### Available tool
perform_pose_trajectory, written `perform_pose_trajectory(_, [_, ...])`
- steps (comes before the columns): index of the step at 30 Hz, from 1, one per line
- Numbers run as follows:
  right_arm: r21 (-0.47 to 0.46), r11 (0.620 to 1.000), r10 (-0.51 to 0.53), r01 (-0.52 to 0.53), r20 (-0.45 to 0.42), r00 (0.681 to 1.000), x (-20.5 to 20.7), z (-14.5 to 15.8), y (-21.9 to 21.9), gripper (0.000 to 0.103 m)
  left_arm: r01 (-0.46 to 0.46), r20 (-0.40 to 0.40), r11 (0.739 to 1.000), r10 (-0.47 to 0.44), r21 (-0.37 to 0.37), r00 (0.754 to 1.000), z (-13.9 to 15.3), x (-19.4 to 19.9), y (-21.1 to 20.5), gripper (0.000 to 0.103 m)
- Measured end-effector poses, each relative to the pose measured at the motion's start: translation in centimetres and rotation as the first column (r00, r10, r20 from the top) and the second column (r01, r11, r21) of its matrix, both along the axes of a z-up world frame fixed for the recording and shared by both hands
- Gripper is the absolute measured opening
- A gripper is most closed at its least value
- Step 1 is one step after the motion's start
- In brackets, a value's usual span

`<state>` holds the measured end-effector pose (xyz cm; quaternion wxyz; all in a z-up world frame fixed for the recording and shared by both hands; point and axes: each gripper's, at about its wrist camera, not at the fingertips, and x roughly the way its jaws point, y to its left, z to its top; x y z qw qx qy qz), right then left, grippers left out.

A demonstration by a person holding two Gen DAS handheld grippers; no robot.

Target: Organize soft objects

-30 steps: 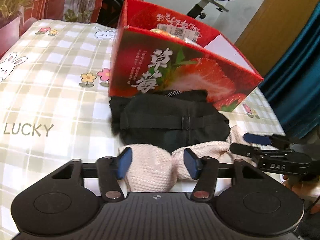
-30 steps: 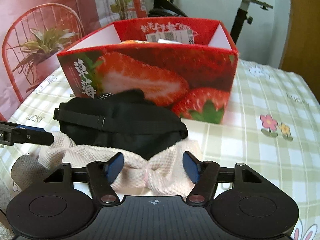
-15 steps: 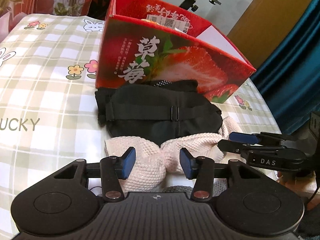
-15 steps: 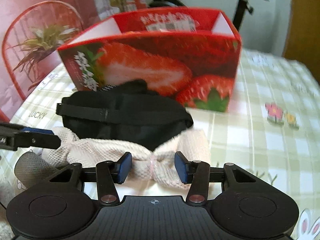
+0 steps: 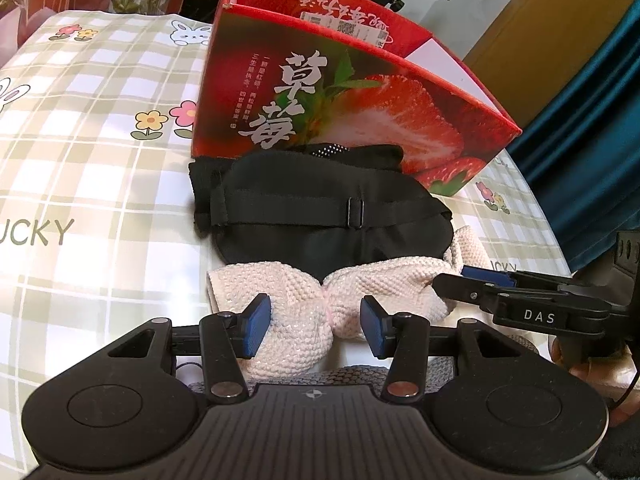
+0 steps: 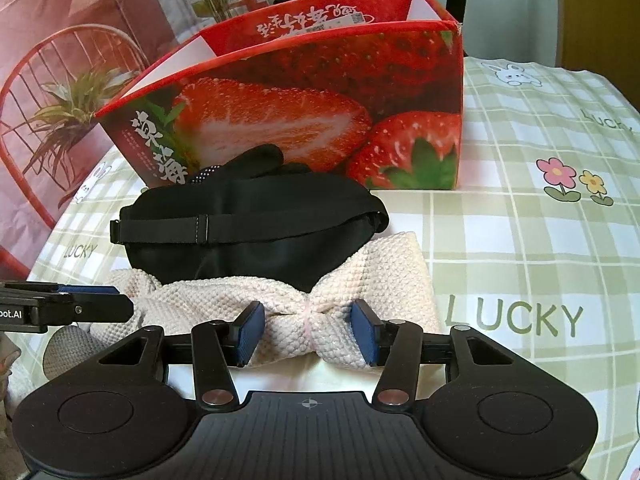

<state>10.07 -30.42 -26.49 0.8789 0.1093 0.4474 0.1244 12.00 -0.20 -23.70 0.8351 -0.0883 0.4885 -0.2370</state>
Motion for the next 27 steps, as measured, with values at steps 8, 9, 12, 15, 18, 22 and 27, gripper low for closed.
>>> perform_pose_trajectory(8, [0.022,1.000,0.010,-0.009,-0.009,1.000,0.0,-0.1,1.0,0.047,-0.054,-0.016,0.999,0.054,-0.001,0.998,-0.4,1.0,0.6,0.051])
perform_pose_trajectory(9, [0.024,1.000,0.011,-0.011,-0.009,1.000,0.0,-0.1,1.3,0.047,-0.061,-0.014,0.998,0.061,0.003,0.998,-0.4,1.2,0.7,0.051])
perform_pose_trajectory(12, [0.024,0.999,0.023,-0.023,-0.006,1.000,0.4,0.0,2.2,0.047,-0.083,-0.003,0.996,0.083,0.017,0.997,-0.4,2.4,0.9,0.051])
perform_pose_trajectory(15, [0.017,0.999,0.032,-0.032,0.004,0.999,1.0,0.0,3.3,0.047,-0.114,-0.006,0.993,0.114,0.015,0.993,-0.3,3.8,1.4,0.050])
perform_pose_trajectory(18, [0.020,0.999,0.031,-0.031,0.008,0.999,1.0,0.1,3.5,0.047,-0.132,-0.013,0.991,0.132,-0.003,0.991,0.2,4.1,2.0,0.050])
perform_pose_trajectory(22, [0.069,0.998,0.008,-0.008,0.005,1.000,0.6,-0.1,2.3,0.045,-0.138,-0.018,0.990,0.138,-0.017,0.990,1.0,3.2,2.9,0.050])
perform_pose_trajectory(27, [0.066,0.998,0.010,-0.011,0.018,1.000,0.2,0.1,1.9,0.045,-0.121,0.005,0.992,0.121,-0.038,0.993,2.1,2.2,2.7,0.050])
